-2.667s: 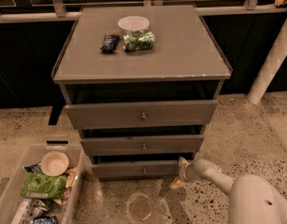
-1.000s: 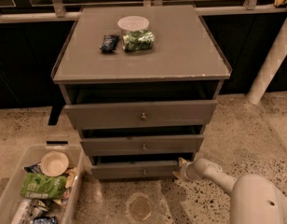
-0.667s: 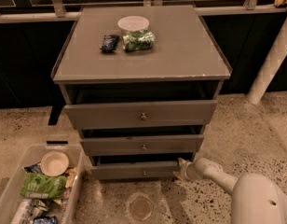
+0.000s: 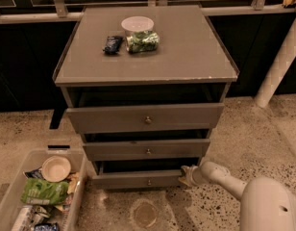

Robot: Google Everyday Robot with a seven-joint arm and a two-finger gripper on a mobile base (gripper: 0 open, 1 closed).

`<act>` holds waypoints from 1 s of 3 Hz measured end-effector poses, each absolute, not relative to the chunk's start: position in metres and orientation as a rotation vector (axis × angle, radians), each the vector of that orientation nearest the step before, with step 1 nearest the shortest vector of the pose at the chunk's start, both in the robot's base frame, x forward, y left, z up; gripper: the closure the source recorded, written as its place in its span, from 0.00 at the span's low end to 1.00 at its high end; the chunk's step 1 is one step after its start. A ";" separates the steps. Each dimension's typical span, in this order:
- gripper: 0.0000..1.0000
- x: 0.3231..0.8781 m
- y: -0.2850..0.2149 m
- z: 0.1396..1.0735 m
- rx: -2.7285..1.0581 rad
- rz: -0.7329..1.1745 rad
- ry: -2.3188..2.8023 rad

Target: Open bottom drawer

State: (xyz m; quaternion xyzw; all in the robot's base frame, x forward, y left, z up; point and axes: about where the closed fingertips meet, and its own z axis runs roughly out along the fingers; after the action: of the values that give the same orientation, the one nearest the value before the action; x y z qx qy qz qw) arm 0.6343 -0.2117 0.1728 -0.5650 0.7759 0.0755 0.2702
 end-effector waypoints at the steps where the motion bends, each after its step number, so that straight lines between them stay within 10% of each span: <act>1: 1.00 0.634 -0.212 0.173 -1.523 0.204 2.091; 3: 1.00 0.614 -0.216 0.161 -1.573 0.189 2.061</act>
Offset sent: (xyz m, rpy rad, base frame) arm -0.0002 0.0040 -0.0045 -0.0314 -0.0033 0.0371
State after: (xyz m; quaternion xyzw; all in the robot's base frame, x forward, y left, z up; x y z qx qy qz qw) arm 0.6144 -0.2165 0.1609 -0.5830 0.7639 0.0699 0.2679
